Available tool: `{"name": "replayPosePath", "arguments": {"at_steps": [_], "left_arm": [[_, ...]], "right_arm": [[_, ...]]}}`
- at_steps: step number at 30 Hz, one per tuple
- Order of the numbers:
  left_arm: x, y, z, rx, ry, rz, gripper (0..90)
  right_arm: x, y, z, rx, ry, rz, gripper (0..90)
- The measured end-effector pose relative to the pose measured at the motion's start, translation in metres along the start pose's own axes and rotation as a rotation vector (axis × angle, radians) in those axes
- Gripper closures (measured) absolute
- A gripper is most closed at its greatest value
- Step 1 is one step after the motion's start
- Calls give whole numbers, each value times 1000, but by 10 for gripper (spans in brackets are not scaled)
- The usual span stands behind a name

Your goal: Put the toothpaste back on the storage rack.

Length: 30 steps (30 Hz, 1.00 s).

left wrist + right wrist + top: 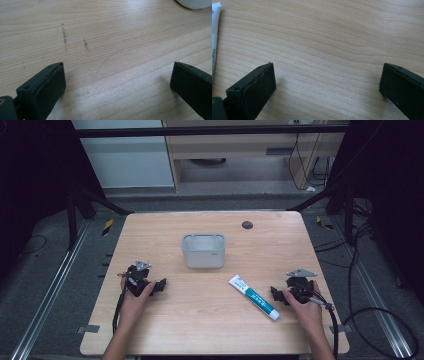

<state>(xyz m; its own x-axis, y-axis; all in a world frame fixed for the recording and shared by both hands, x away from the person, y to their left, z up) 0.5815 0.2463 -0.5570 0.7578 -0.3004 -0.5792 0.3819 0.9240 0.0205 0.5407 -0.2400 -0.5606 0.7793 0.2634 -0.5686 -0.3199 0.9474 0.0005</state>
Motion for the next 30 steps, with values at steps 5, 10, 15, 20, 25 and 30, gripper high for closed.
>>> {"name": "replayPosePath", "arguments": {"at_steps": [5,10,15,20,25,30], "left_arm": [[0,0,0,1,0,-1,0],[0,0,0,0,0,-1,0],[0,0,0,0,0,-1,0],[-1,0,0,2,2,-1,0],[-1,0,0,2,1,-1,0],[-1,0,0,2,2,-1,0]], "right_arm": [[-3,0,1,5,-6,3,91],[-24,8,20,-35,-52,31,119],[-39,41,31,-162,-39,89,168],[-44,70,36,-237,10,152,230],[-43,90,46,-274,41,204,317],[-39,98,56,-302,58,217,361]]}}
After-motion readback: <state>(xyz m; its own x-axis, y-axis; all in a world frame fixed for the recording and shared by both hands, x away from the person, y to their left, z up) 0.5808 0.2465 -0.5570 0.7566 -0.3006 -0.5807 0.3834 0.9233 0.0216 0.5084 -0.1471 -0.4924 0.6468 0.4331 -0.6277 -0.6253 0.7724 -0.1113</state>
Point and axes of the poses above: each handheld gripper's, and its own axes: x roughly forward along the jaws, z roughly out of its top, y roughly to its left, the point moved 7 cm from there along x, roughly forward along the jaws, and after that the axes turned 9 degrees about -y, right-handed, at the moved point
